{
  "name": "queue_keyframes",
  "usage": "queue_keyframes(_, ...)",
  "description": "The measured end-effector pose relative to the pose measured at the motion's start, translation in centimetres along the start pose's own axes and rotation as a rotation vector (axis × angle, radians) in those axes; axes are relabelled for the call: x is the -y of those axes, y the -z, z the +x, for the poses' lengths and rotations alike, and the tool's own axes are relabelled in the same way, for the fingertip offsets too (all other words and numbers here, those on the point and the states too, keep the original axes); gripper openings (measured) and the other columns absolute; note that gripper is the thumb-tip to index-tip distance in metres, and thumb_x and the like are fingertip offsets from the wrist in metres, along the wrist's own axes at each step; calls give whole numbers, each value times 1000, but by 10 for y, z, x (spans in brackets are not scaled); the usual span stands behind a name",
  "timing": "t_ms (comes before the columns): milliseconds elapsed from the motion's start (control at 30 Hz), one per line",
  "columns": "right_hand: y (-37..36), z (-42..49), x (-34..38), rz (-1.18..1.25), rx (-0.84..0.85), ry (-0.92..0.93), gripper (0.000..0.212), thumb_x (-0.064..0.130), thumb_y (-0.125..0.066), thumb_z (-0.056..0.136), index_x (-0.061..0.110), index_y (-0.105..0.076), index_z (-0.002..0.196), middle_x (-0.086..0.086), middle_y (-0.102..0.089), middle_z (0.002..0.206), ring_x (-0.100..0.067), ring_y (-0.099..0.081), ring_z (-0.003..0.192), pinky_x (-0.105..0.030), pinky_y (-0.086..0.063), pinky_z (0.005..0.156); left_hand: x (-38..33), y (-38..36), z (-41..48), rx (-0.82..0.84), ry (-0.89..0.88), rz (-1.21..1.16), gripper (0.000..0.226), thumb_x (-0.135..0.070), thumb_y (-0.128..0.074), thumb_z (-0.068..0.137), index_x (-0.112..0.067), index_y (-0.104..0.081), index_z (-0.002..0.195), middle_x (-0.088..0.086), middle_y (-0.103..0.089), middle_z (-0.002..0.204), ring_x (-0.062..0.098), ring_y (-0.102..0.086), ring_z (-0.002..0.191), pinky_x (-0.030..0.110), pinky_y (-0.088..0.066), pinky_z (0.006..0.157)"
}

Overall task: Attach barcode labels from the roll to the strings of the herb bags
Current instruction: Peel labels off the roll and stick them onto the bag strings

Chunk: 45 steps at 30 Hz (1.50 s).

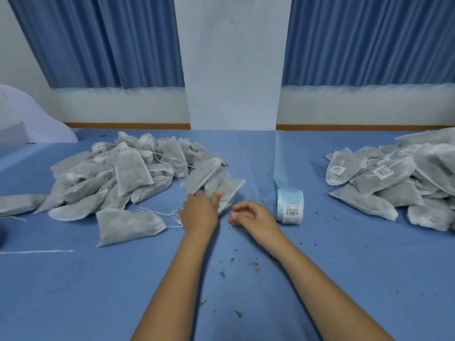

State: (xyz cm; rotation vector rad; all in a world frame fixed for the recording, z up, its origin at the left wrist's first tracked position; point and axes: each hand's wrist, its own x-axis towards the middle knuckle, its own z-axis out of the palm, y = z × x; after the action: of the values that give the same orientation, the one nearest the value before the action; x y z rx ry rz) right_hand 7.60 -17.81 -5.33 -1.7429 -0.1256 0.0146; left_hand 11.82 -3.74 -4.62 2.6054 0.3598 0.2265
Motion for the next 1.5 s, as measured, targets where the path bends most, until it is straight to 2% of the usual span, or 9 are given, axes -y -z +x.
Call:
queue_keyframes(133, 10, -10, 15, -3, 72, -15, 33, 18, -70, 85, 17, -54, 114, 4, -66, 99, -7, -68, 87, -16, -50, 80, -28, 7, -22, -11, -17, -313, 53, -47, -51, 96, -5, -50, 128, 18, -49, 129, 36, -53, 114, 44, -43, 95)
queue_keyframes(300, 39, -23, 24, -26, 55, 29, 42, 11, -67, 86, 13, -52, 124, -3, -64, 112, -15, -65, 98, -28, -49, 93, -67, 17, -46, -418, -307, -598, 22, -26, -55, 97, -8, -57, 110, 9, -57, 109, 20, -54, 98, 34, -37, 93)
queue_keyframes(433, 48, -30, 20, 177, 184, 144, 41, -4, -61, 88, 8, -52, 125, -3, -65, 118, -14, -59, 115, -29, -46, 101, -89, 16, -60, -102, -275, -1303, 10, -26, -54, 98, -22, -62, 105, -5, -70, 101, 3, -66, 96, 18, -50, 84)
queue_keyframes(533, 56, -30, 14, 190, 126, 170, 25, 1, -59, 91, 7, -59, 115, 1, -71, 98, -15, -67, 93, -26, -51, 86, -82, 5, -52, 83, -156, -1443, 19, -26, -53, 99, -16, -65, 110, -1, -75, 101, 13, -70, 97, 26, -54, 79)
queue_keyframes(733, 81, -28, 13, 42, 47, 193, 12, 8, -59, 92, 12, -70, 88, 9, -51, 55, -7, -46, 53, -17, -41, 58, -61, 1, -28, -96, -49, -1309, 38, -27, -57, 97, -14, -51, 132, -1, -61, 125, 14, -59, 116, 23, -47, 97)
queue_keyframes(900, 86, -31, 13, -97, -63, 273, 17, 9, -60, 92, 13, -68, 77, 7, -51, 55, -7, -45, 52, -17, -40, 58, -56, 3, -41, -414, -505, -442, 48, -23, -68, 89, -10, -51, 132, 11, -34, 143, 23, -44, 125, 30, -42, 99)
queue_keyframes(1033, 84, -31, 16, -94, -161, 312, 34, 2, -58, 91, 27, -65, 69, 10, -53, 54, -6, -45, 52, -15, -39, 56, -67, 0, -65, -40, -944, -599, 24, -30, -51, 96, -14, -66, 105, -6, -61, 103, 2, -58, 93, 20, -45, 83)
queue_keyframes(1267, 103, -37, 20, -425, -24, 391, 11, 3, -66, 86, 9, -72, 79, 12, -51, 62, -5, -43, 58, -16, -35, 61, -60, 2, -57, -145, -939, -459, 14, -30, -69, 86, -17, -68, 82, -12, -58, 79, 0, -52, 69, 21, -43, 63)
queue_keyframes(1500, 123, -36, 23, -360, -420, 514, 8, 4, -68, 84, 6, -75, 81, 15, -55, 62, -2, -49, 58, -11, -34, 59, -58, 8, -58, 78, -796, -611, 8, -17, -73, 86, -21, -69, 79, -13, -64, 69, 1, -57, 67, 12, -41, 66)
